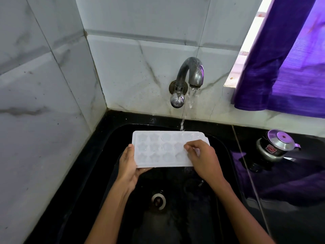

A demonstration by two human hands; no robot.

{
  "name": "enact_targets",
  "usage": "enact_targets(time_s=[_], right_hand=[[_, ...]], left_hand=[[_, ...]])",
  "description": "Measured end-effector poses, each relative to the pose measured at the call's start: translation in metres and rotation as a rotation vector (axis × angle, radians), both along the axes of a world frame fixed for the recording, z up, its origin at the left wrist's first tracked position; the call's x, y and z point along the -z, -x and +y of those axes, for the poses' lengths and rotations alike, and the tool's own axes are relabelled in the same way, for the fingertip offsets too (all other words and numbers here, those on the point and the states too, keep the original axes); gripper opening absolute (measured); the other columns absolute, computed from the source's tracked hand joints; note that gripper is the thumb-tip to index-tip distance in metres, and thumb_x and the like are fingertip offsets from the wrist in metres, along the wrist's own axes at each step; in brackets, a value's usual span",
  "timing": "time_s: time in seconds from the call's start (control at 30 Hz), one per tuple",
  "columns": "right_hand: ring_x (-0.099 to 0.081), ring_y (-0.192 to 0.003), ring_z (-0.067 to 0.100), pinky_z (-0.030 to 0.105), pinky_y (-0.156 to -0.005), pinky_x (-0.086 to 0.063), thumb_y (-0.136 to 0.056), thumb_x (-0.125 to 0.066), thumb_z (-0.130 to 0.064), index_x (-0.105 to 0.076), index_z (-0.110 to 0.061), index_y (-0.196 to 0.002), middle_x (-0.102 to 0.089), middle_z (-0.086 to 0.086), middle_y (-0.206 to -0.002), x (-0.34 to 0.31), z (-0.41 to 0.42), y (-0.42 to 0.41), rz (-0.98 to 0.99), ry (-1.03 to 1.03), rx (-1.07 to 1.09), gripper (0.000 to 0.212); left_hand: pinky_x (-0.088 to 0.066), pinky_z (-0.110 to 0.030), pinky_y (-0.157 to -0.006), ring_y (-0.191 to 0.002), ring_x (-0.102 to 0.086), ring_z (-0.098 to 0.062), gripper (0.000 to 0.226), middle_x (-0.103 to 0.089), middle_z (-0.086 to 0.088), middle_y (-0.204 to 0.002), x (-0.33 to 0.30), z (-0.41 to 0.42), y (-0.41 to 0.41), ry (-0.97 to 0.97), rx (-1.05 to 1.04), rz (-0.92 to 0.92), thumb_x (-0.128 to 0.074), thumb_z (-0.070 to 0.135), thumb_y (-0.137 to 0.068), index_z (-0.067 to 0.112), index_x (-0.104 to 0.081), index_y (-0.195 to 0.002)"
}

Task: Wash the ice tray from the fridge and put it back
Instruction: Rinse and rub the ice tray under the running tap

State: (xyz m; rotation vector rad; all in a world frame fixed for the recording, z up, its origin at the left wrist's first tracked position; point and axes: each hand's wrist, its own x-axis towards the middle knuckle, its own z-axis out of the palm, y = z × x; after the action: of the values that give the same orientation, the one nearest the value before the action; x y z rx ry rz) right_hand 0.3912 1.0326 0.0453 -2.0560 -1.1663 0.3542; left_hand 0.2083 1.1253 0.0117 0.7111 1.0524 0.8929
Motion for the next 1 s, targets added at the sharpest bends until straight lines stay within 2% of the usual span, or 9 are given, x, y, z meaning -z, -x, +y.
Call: enact_targets(time_s=[0.27,0.37,0.47,0.57,0.6,0.63,0.67,0.73,1.0], right_hand=[[-0.053,-0.084,0.018,0.026,-0.070,-0.036,-0.102,-0.035,-0.022,-0.059,-0.005,-0.109,-0.060,0.005,-0.094,-0.028,0.057,-0.027,0.057,-0.068,-0.015,0.031],[-0.052,-0.082,0.018,0.028,-0.064,-0.042,-0.102,-0.032,-0.036,-0.052,-0.009,-0.097,-0.054,0.005,-0.088,-0.051,0.091,-0.031,0.357,-0.070,-0.021,0.034],[-0.058,-0.111,0.033,0.042,-0.089,-0.052,-0.100,-0.044,-0.029,-0.050,-0.007,-0.113,-0.057,0.019,-0.121,-0.069,0.129,-0.037,0.817,-0.111,-0.007,0.026],[-0.062,-0.086,0.019,0.040,-0.080,-0.055,-0.096,-0.053,-0.027,-0.058,-0.011,-0.106,-0.043,0.024,-0.130,-0.073,0.158,-0.043,0.956,-0.062,-0.026,0.020],[-0.056,-0.070,0.015,0.036,-0.074,-0.056,-0.094,-0.055,-0.027,-0.059,-0.017,-0.092,-0.035,0.001,-0.083,-0.072,0.165,-0.043,0.957,-0.043,-0.054,0.011],[-0.047,-0.059,0.013,0.030,-0.062,-0.055,-0.093,-0.057,-0.023,-0.057,-0.016,-0.085,-0.053,0.009,-0.073,-0.070,0.170,-0.043,0.940,-0.017,-0.068,0.011],[-0.041,-0.053,0.014,0.024,-0.051,-0.050,-0.092,-0.057,-0.018,-0.054,-0.013,-0.082,-0.045,0.007,-0.064,-0.066,0.175,-0.045,0.921,0.003,-0.071,0.012],[-0.038,-0.050,0.016,0.021,-0.043,-0.044,-0.089,-0.055,-0.009,-0.050,-0.009,-0.079,-0.040,0.006,-0.059,-0.058,0.179,-0.049,0.951,-0.008,-0.078,0.011],[-0.060,-0.058,0.014,0.023,-0.056,-0.056,-0.082,-0.061,-0.004,-0.065,-0.007,-0.065,-0.060,0.006,-0.064,-0.049,0.177,-0.062,1.337,-0.081,-0.132,0.018]], left_hand=[[-0.057,-0.036,-0.056,-0.090,-0.071,-0.024,0.041,-0.072,-0.009,-0.107,0.006,0.008,0.015,-0.004,0.033,0.023,-0.036,0.042,-0.100,0.015,-0.057,-0.122],[-0.057,-0.035,-0.057,-0.090,-0.072,-0.022,0.041,-0.072,-0.008,-0.108,0.008,0.010,0.019,-0.024,0.057,0.025,-0.036,0.043,-0.099,0.016,-0.058,-0.120],[-0.058,-0.035,-0.058,-0.090,-0.072,-0.021,0.040,-0.073,-0.007,-0.107,0.008,0.011,0.022,-0.043,0.086,0.024,-0.037,0.044,-0.098,0.017,-0.060,-0.117],[-0.058,-0.036,-0.059,-0.092,-0.071,-0.022,0.041,-0.073,-0.006,-0.106,0.009,0.013,0.023,-0.046,0.106,0.024,-0.037,0.045,-0.098,0.017,-0.059,-0.119],[-0.058,-0.036,-0.059,-0.092,-0.071,-0.022,0.041,-0.073,-0.006,-0.106,0.009,0.013,0.023,-0.046,0.108,0.023,-0.037,0.045,-0.098,0.017,-0.060,-0.118],[-0.058,-0.036,-0.059,-0.092,-0.071,-0.022,0.041,-0.073,-0.006,-0.106,0.010,0.014,0.023,-0.047,0.111,0.025,-0.037,0.045,-0.098,0.017,-0.060,-0.118],[-0.058,-0.035,-0.059,-0.092,-0.071,-0.022,0.041,-0.073,-0.006,-0.106,0.011,0.015,0.023,-0.049,0.115,0.028,-0.037,0.045,-0.098,0.017,-0.060,-0.117],[-0.058,-0.036,-0.060,-0.094,-0.071,-0.023,0.042,-0.073,-0.006,-0.107,0.013,0.016,0.023,-0.049,0.121,0.028,-0.037,0.046,-0.098,0.018,-0.060,-0.118],[-0.059,-0.036,-0.057,-0.091,-0.072,-0.024,0.038,-0.073,-0.006,-0.105,0.017,0.018,0.017,-0.001,0.100,0.008,-0.039,0.045,-0.097,0.019,-0.061,-0.115]])
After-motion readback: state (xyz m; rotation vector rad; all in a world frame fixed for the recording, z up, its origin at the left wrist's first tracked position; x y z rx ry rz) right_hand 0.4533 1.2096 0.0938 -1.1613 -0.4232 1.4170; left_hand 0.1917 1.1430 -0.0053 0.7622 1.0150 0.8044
